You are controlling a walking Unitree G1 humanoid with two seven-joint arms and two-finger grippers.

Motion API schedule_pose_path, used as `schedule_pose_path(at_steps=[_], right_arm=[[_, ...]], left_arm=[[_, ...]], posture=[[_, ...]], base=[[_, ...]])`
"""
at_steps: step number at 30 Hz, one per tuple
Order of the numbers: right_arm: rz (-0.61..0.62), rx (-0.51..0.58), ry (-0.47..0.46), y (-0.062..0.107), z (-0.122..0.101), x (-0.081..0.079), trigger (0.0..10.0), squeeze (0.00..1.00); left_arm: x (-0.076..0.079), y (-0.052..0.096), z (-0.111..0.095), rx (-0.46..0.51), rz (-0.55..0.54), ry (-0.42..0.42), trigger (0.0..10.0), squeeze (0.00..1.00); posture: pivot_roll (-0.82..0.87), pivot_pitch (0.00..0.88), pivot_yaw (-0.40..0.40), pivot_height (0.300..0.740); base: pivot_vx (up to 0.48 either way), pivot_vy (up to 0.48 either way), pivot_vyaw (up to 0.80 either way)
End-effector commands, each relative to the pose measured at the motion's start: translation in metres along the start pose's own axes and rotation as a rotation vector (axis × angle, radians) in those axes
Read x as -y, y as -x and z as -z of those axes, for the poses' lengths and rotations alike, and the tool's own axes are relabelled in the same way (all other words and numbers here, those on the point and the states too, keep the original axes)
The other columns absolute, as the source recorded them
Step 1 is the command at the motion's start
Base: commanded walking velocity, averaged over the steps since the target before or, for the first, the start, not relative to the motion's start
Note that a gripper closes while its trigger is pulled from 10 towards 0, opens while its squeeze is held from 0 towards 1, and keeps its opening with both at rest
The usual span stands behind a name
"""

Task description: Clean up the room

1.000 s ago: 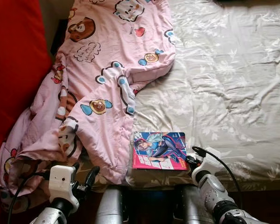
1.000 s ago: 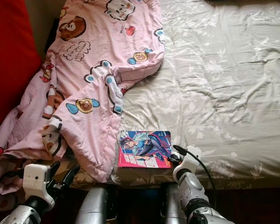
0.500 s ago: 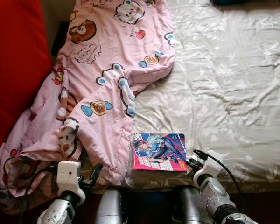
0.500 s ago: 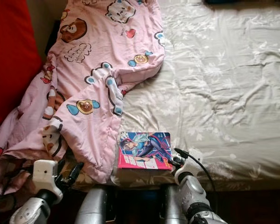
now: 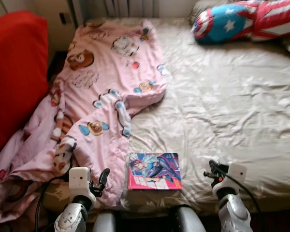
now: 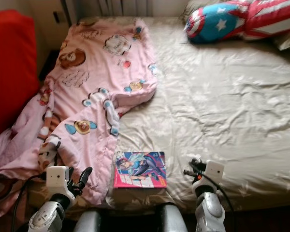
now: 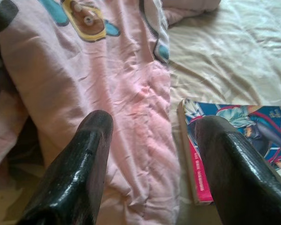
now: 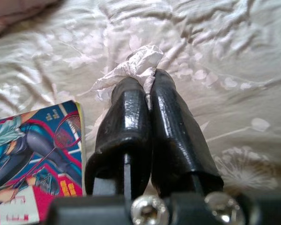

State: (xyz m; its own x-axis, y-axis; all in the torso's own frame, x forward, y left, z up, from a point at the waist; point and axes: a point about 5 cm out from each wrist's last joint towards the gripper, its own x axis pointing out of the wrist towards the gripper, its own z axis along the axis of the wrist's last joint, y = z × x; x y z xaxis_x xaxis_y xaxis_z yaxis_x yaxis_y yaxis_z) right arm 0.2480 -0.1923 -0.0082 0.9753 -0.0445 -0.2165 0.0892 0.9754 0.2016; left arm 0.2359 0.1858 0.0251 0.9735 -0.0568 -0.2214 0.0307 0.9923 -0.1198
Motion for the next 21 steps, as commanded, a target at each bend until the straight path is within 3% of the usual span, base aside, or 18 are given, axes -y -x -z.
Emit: schedule_pose_path(at_steps=[1, 4, 9, 16, 21], right_arm=[[-0.004, 0.017, 0.016, 0.003, 0.000, 0.001, 10.0, 0.00], [0.023, -0.030, 0.031, 0.009, 0.009, 0.005, 10.0, 0.00], [0.019, -0.200, 0.069, 0.019, 0.036, 0.005, 10.0, 0.00], [0.040, -0.320, 0.093, 0.022, 0.047, 0.011, 10.0, 0.00], [0.092, -0.450, 0.126, 0.032, 0.062, 0.019, 10.0, 0.00]], left_arm=[[-0.002, 0.003, 0.009, -0.024, -0.019, 0.011, 10.0, 0.00], [-0.001, 0.001, 0.016, -0.037, -0.017, 0.017, 10.0, 0.00], [-0.012, 0.004, 0.038, -0.127, -0.069, 0.018, 10.0, 0.00], [-0.018, 0.003, 0.060, -0.246, -0.090, 0.010, 10.0, 0.00], [-0.023, 0.006, 0.075, -0.340, -0.116, 0.011, 10.0, 0.00]], posture=[[-0.02, 0.055, -0.035, 0.651], [-0.02, 0.043, -0.033, 0.666], [-0.01, 0.000, -0.049, 0.701], [0.00, 0.000, -0.049, 0.738], [0.00, 0.000, -0.053, 0.740]], base=[[0.000, 0.000, 0.00], [0.000, 0.000, 0.00], [0.000, 0.000, 0.00], [0.000, 0.000, 0.00], [0.000, 0.000, 0.00]])
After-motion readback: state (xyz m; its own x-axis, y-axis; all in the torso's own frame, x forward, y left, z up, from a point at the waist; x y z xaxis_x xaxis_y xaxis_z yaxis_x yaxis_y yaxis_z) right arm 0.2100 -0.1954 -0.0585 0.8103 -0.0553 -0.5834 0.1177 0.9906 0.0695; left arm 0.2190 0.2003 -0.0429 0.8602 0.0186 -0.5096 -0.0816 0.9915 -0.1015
